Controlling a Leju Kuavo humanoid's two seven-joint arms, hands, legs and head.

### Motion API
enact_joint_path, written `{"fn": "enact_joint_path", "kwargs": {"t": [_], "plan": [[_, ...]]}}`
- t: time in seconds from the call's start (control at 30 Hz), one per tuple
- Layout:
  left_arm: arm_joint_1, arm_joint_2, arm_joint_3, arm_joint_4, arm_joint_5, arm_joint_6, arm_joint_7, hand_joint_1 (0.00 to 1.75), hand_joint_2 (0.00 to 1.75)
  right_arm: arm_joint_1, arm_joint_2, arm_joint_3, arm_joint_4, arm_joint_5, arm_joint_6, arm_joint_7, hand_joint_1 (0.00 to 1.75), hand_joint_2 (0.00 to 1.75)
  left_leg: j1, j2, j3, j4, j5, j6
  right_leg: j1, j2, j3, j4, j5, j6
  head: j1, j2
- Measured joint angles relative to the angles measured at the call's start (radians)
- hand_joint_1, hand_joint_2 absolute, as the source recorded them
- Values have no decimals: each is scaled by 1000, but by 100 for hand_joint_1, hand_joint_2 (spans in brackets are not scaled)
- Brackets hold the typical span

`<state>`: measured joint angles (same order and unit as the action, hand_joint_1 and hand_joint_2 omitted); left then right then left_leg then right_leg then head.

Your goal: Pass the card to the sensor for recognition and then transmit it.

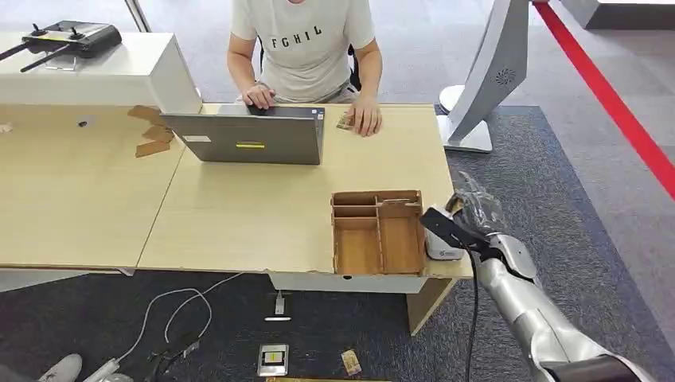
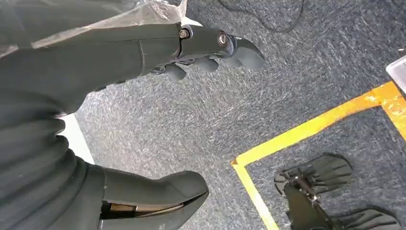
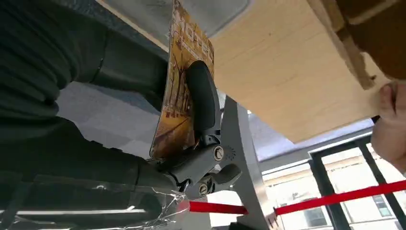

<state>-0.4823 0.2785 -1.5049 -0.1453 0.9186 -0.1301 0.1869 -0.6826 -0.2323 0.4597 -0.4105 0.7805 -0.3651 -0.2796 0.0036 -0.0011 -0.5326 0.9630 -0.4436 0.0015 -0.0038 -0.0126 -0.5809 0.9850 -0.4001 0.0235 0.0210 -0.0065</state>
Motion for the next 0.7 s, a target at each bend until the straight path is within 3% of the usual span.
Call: {"fn": "enact_joint_path", "kwargs": {"t": [0.7], "plan": [[-1, 8, 0, 0, -5, -20, 6, 0, 175, 22, -1, 16, 63, -15, 19, 21, 175, 175, 0, 0, 1, 0, 0, 0, 0, 0, 1, 0, 0, 0, 0, 0]]}}
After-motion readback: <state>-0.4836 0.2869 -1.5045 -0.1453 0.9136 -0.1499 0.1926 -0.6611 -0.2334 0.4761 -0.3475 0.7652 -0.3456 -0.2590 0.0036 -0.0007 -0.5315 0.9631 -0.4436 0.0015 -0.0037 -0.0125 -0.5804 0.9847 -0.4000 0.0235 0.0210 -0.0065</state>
